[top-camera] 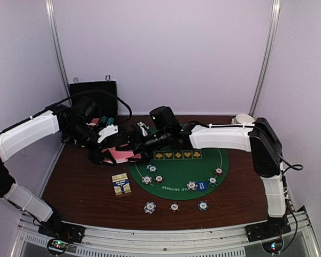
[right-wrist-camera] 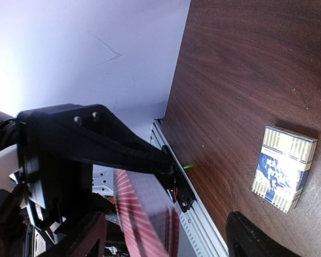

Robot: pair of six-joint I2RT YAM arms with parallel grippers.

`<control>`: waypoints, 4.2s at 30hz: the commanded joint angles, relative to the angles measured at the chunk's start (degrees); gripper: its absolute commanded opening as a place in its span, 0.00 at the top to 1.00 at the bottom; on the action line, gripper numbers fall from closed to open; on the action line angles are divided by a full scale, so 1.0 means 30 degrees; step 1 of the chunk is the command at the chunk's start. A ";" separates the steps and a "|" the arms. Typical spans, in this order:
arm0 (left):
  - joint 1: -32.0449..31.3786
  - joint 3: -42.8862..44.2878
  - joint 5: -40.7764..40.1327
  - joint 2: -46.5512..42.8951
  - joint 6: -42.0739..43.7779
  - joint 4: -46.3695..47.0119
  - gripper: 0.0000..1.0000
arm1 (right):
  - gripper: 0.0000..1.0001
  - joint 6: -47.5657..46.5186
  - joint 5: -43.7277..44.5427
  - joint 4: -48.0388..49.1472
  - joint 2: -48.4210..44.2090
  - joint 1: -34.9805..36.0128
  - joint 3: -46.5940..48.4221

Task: Distribute texas hold em gaming equipment

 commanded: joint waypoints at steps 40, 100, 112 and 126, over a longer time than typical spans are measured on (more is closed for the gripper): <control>0.0121 0.0255 -0.0173 -0.0187 0.0214 0.0408 1.00 | 1.00 0.0632 -0.1144 -0.0248 -0.4298 -0.2997 -0.3186; 0.0121 0.0350 0.0177 -0.0248 0.0474 -0.0082 1.00 | 0.49 -1.2379 0.6708 -1.7096 0.4830 -1.1434 1.2033; 0.0121 0.0507 0.0151 -0.0208 0.0416 -0.0091 1.00 | 0.19 -0.8968 0.3660 -0.9630 -0.3142 -0.7338 0.1751; 0.0121 0.0620 0.0321 -0.0072 0.0195 0.0005 1.00 | 0.13 -0.3332 0.1590 -0.2304 -0.5434 -0.2541 -0.3874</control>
